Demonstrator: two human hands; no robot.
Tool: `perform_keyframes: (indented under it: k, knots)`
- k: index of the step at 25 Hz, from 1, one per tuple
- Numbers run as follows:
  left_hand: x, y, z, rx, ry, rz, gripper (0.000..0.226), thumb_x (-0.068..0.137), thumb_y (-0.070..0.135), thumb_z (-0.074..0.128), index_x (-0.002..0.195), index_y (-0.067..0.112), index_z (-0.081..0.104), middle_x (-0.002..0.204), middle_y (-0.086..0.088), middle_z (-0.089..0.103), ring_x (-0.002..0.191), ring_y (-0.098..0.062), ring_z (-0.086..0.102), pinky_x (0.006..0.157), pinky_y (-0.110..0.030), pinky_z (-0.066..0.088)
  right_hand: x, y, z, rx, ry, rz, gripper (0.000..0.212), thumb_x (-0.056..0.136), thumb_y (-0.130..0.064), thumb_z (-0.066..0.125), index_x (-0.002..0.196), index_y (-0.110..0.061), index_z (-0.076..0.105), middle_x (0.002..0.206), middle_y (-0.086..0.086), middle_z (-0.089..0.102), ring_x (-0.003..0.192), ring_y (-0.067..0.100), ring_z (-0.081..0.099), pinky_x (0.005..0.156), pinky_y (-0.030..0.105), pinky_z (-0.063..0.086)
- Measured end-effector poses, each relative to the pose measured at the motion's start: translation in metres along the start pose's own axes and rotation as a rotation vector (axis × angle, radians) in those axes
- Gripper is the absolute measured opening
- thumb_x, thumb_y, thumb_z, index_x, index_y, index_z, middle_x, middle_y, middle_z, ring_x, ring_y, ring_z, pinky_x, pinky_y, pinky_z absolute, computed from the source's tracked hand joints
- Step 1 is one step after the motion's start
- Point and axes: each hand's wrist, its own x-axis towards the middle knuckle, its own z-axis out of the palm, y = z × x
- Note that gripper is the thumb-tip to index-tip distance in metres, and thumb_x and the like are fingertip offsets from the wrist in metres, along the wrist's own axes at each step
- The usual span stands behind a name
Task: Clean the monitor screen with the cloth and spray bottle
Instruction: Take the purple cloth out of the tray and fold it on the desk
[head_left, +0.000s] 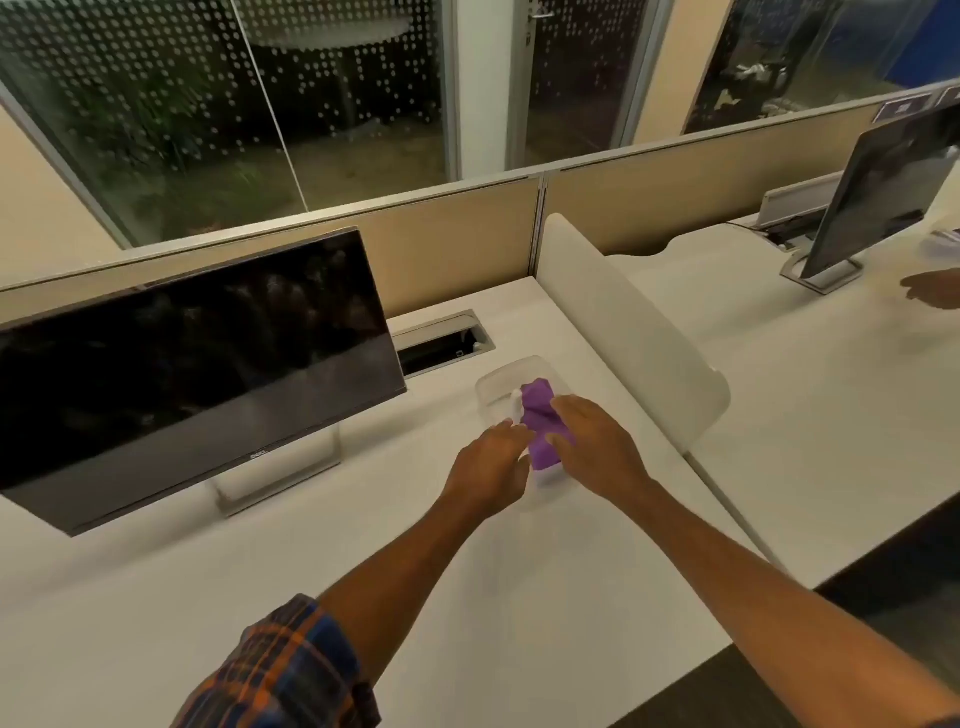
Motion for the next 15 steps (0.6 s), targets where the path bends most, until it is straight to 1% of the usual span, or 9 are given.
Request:
perform_keyframes:
  k: [2, 4, 6, 8, 9, 11, 12, 14, 15]
  knots:
    - [0.015, 0.005, 0.007, 0.005, -0.05, -0.007, 0.039, 0.107, 0.03, 0.057, 0.146, 0.023, 0.059, 0.143, -0.002, 0.068, 0.125, -0.029, 0.067, 0.102, -0.041, 0.057, 0.015, 0.012, 0.0, -0.016, -0.111, -0.015, 0.059, 0.105, -0.041, 0.063, 0.155, -0.016, 0.048, 0.156, 0.004, 0.055, 0.142, 0.025, 0.056, 0.115, 0.031, 0.047]
    - [0.027, 0.011, 0.011, 0.059, -0.128, -0.031, 0.032, 0.108, 0.031, 0.056, 0.137, 0.023, 0.066, 0.137, -0.003, 0.072, 0.112, -0.03, 0.072, 0.096, -0.041, 0.06, 0.032, 0.024, 0.001, -0.019, -0.247, 0.001, 0.057, 0.103, -0.042, 0.066, 0.152, -0.015, 0.052, 0.153, 0.005, 0.058, 0.138, 0.026, 0.058, 0.115, 0.032, 0.047]
    - [0.036, 0.013, 0.015, 0.088, -0.18, -0.041, 0.029, 0.108, 0.031, 0.057, 0.133, 0.022, 0.069, 0.137, -0.006, 0.071, 0.104, -0.03, 0.074, 0.092, -0.04, 0.062, 0.045, 0.031, 0.01, -0.045, -0.347, -0.011, 0.046, 0.1, -0.04, 0.071, 0.137, -0.013, 0.063, 0.136, 0.006, 0.068, 0.123, 0.027, 0.066, 0.103, 0.031, 0.05]
    - [0.043, 0.014, 0.019, 0.136, -0.199, -0.028, 0.027, 0.108, 0.031, 0.058, 0.13, 0.02, 0.07, 0.13, -0.01, 0.074, 0.096, -0.03, 0.075, 0.088, -0.041, 0.063, 0.056, 0.035, 0.017, -0.064, -0.443, -0.039, 0.036, 0.096, -0.039, 0.077, 0.119, -0.012, 0.07, 0.116, 0.007, 0.073, 0.105, 0.026, 0.069, 0.089, 0.028, 0.049]
    - [0.046, 0.012, 0.022, 0.152, -0.211, -0.03, 0.026, 0.107, 0.03, 0.059, 0.129, 0.019, 0.07, 0.126, -0.012, 0.075, 0.092, -0.03, 0.075, 0.086, -0.041, 0.064, 0.061, 0.037, 0.021, -0.079, -0.481, -0.041, 0.034, 0.094, -0.04, 0.079, 0.113, -0.011, 0.072, 0.108, 0.008, 0.074, 0.097, 0.026, 0.07, 0.085, 0.028, 0.049]
    - [0.05, 0.01, 0.026, 0.188, -0.235, -0.029, 0.024, 0.106, 0.027, 0.061, 0.128, 0.019, 0.069, 0.117, -0.011, 0.076, 0.09, -0.03, 0.074, 0.086, -0.042, 0.064, 0.071, 0.037, 0.026, -0.137, -0.538, -0.053, 0.037, 0.091, -0.045, 0.08, 0.106, -0.011, 0.074, 0.094, 0.007, 0.072, 0.086, 0.025, 0.067, 0.082, 0.03, 0.051]
    - [0.051, 0.01, 0.028, 0.198, -0.24, -0.022, 0.024, 0.106, 0.026, 0.062, 0.128, 0.019, 0.069, 0.115, -0.01, 0.077, 0.09, -0.03, 0.074, 0.086, -0.042, 0.064, 0.075, 0.037, 0.027, -0.178, -0.553, -0.063, 0.04, 0.09, -0.048, 0.08, 0.105, -0.012, 0.073, 0.089, 0.004, 0.068, 0.082, 0.022, 0.063, 0.08, 0.03, 0.048]
    - [0.054, 0.008, 0.031, 0.201, -0.234, -0.028, 0.025, 0.105, 0.024, 0.064, 0.129, 0.019, 0.069, 0.114, -0.008, 0.076, 0.093, -0.029, 0.074, 0.089, -0.041, 0.064, 0.084, 0.041, 0.032, -0.23, -0.564, -0.082, 0.042, 0.089, -0.05, 0.081, 0.108, -0.014, 0.072, 0.088, 0.0, 0.062, 0.082, 0.02, 0.058, 0.081, 0.028, 0.043]
    - [0.053, 0.007, 0.032, 0.203, -0.23, -0.033, 0.026, 0.105, 0.024, 0.065, 0.13, 0.019, 0.069, 0.115, -0.007, 0.076, 0.095, -0.029, 0.074, 0.091, -0.039, 0.063, 0.087, 0.042, 0.035, -0.241, -0.567, -0.078, 0.042, 0.089, -0.048, 0.081, 0.111, -0.014, 0.071, 0.092, 0.002, 0.063, 0.084, 0.02, 0.058, 0.083, 0.027, 0.043]
